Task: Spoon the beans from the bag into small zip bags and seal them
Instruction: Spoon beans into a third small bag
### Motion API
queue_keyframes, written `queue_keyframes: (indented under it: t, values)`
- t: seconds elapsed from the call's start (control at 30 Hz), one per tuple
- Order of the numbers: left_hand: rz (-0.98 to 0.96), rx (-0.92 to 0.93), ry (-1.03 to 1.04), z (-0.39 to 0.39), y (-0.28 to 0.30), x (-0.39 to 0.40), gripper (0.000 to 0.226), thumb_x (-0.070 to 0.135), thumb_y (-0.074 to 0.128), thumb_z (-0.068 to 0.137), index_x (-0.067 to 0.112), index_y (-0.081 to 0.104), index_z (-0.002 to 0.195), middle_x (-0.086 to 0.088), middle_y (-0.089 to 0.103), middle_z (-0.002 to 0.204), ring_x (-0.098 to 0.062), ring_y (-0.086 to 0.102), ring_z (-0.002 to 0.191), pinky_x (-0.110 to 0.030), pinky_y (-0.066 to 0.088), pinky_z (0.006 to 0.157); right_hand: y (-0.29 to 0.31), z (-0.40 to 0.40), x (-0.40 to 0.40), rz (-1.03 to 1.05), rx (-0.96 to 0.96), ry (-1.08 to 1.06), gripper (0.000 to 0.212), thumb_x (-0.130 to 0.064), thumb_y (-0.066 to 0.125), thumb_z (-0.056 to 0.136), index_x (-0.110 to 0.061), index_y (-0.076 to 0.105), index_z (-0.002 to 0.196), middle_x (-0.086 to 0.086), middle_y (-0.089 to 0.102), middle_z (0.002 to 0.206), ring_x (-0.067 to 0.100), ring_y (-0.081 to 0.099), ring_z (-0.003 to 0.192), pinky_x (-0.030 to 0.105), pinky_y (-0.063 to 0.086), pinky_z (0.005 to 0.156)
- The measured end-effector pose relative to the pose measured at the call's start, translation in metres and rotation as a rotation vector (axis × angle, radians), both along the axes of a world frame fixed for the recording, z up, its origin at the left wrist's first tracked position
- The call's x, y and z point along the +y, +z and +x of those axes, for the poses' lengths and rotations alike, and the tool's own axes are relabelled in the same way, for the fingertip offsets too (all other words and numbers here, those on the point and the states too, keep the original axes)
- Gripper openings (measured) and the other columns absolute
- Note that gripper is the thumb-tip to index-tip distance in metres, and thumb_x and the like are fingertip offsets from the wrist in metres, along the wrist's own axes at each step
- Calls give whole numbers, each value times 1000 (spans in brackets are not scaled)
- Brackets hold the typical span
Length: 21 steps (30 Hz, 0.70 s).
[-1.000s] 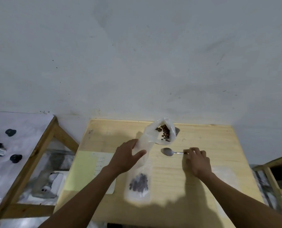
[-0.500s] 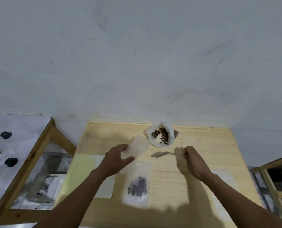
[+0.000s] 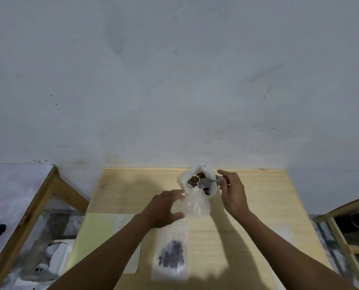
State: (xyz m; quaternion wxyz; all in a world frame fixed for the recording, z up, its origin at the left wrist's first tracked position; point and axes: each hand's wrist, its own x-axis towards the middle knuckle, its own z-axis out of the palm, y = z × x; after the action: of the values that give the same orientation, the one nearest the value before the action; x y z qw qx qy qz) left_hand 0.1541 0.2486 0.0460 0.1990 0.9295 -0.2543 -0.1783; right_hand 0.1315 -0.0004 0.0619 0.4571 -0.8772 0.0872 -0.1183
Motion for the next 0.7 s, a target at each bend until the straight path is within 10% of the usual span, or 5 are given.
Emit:
queue_keyframes:
  t: [0.13,0.47,0.6,0.7]
  values:
    - [-32,37,-75,13,-7,-14,60,48,66,82,29,48,136,18,34,154,-10,42,135,-36,37,109,-3,-2,6,-70,-4,66,30,-9,42,102,-15,62,123,0,49,107,10,54,97,5,36,85]
    - [-121,173,-58,44,-20,-35,61,40,69,85,26,45,140,8,22,160,-10,24,146,-34,28,116,-8,3,6,-98,91,5,16,-37,51,98,-23,59,100,-9,62,94,8,59,85,26,44,75]
    - [-172,156,-91,48,-21,-43,59,40,70,83,21,50,135,11,32,155,-7,31,141,-35,33,113,-28,8,2,97,163,-140,22,-19,42,103,-10,61,113,-7,50,95,13,50,90,9,44,75]
    - [-169,164,-105,47,-24,-42,61,43,68,82,22,49,136,10,29,158,-7,29,143,-36,32,114,-36,6,2,202,123,-218,29,-11,37,104,-5,64,112,2,54,93,18,53,89,29,49,83]
